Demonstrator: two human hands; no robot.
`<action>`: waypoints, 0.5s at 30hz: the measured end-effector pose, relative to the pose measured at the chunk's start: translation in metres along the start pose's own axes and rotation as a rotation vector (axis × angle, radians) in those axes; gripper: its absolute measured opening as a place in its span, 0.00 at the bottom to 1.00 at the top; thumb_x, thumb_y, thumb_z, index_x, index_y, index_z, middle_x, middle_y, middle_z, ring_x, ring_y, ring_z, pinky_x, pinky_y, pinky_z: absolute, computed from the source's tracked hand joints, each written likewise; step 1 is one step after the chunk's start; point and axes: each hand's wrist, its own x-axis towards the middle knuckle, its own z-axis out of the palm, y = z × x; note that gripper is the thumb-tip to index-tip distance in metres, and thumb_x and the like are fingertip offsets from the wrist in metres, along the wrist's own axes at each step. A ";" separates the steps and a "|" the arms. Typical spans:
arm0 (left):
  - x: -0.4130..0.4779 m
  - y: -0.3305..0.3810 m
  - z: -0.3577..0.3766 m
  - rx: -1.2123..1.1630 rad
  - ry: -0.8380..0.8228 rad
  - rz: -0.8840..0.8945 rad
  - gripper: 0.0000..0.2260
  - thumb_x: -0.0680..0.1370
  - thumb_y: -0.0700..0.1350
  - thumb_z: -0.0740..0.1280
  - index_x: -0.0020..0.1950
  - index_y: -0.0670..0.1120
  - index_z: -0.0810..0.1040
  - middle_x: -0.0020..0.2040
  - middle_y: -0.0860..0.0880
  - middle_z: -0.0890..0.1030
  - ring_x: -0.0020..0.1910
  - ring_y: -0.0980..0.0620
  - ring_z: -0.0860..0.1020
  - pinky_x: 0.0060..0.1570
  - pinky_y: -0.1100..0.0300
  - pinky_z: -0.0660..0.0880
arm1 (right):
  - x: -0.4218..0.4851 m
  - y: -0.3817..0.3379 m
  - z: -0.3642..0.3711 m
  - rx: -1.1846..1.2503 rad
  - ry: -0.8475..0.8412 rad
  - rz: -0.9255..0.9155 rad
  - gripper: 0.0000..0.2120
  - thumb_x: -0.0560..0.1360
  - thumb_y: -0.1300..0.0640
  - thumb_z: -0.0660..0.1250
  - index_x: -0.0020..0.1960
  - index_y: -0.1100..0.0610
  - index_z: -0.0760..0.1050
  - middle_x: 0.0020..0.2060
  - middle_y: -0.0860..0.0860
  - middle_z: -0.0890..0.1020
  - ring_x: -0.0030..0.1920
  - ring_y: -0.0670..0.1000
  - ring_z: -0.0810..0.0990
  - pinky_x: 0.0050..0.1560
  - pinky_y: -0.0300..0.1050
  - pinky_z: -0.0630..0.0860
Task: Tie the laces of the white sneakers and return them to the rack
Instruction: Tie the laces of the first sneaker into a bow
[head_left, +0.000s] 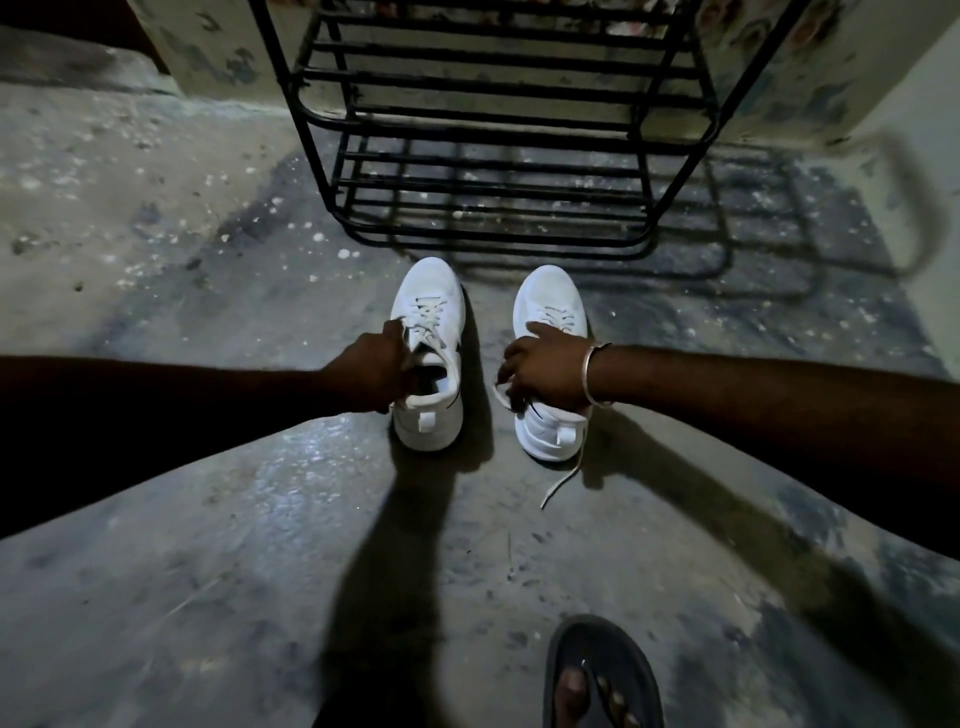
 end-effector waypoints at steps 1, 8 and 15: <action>0.000 0.000 0.000 0.015 0.001 0.008 0.41 0.73 0.56 0.76 0.77 0.44 0.57 0.55 0.38 0.81 0.34 0.42 0.84 0.33 0.45 0.83 | -0.002 0.000 -0.004 -0.020 -0.049 -0.046 0.19 0.76 0.58 0.62 0.61 0.38 0.78 0.70 0.44 0.73 0.74 0.54 0.64 0.73 0.67 0.56; 0.000 -0.009 0.000 0.132 0.147 0.099 0.26 0.76 0.54 0.71 0.65 0.45 0.62 0.44 0.40 0.84 0.34 0.43 0.80 0.38 0.48 0.80 | 0.010 -0.007 -0.036 0.352 -0.248 0.028 0.18 0.70 0.57 0.67 0.59 0.46 0.81 0.61 0.49 0.81 0.63 0.53 0.78 0.69 0.58 0.69; -0.005 -0.018 -0.007 0.199 0.244 0.328 0.15 0.78 0.51 0.70 0.60 0.49 0.69 0.43 0.45 0.85 0.36 0.44 0.80 0.38 0.48 0.78 | 0.036 -0.014 -0.057 0.983 0.427 0.365 0.11 0.73 0.47 0.71 0.47 0.53 0.76 0.43 0.50 0.82 0.37 0.47 0.77 0.41 0.42 0.72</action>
